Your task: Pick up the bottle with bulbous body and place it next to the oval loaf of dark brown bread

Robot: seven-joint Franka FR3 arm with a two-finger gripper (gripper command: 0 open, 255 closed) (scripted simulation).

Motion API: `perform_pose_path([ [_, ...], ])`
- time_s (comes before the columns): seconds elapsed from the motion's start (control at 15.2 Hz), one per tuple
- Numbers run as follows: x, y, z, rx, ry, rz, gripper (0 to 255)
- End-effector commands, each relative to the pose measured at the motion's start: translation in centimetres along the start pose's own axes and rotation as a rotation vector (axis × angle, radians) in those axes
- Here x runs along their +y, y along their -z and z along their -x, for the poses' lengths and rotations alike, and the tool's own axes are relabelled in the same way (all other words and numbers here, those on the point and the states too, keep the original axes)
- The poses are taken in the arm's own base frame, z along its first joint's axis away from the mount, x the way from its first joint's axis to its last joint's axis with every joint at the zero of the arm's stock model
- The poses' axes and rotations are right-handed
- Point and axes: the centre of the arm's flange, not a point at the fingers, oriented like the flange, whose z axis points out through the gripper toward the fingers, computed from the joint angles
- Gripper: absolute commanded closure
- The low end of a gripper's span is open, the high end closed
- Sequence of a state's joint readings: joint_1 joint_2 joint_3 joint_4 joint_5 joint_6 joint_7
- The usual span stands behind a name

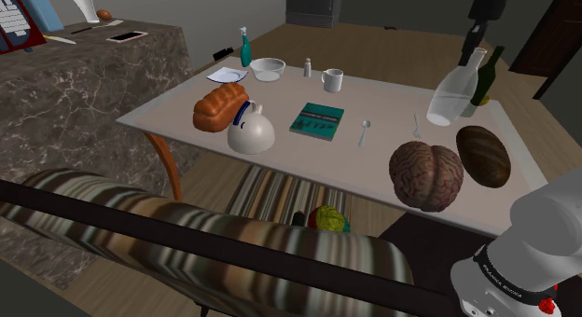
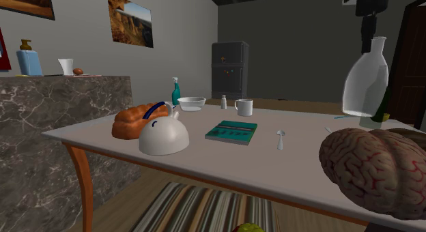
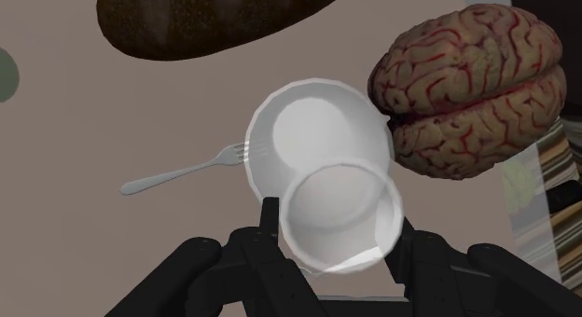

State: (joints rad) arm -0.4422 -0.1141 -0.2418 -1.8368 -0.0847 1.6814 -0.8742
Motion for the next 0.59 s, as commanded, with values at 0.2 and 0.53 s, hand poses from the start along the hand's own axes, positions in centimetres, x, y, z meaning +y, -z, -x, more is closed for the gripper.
perform_pose_path([
  [0.2, -0.1, -2.6, -0.3, 0.001, 0.0, 0.001, 255],
  [0.53, -0.1, -5.2, -0.5, 0.001, 0.0, 0.001, 255],
])
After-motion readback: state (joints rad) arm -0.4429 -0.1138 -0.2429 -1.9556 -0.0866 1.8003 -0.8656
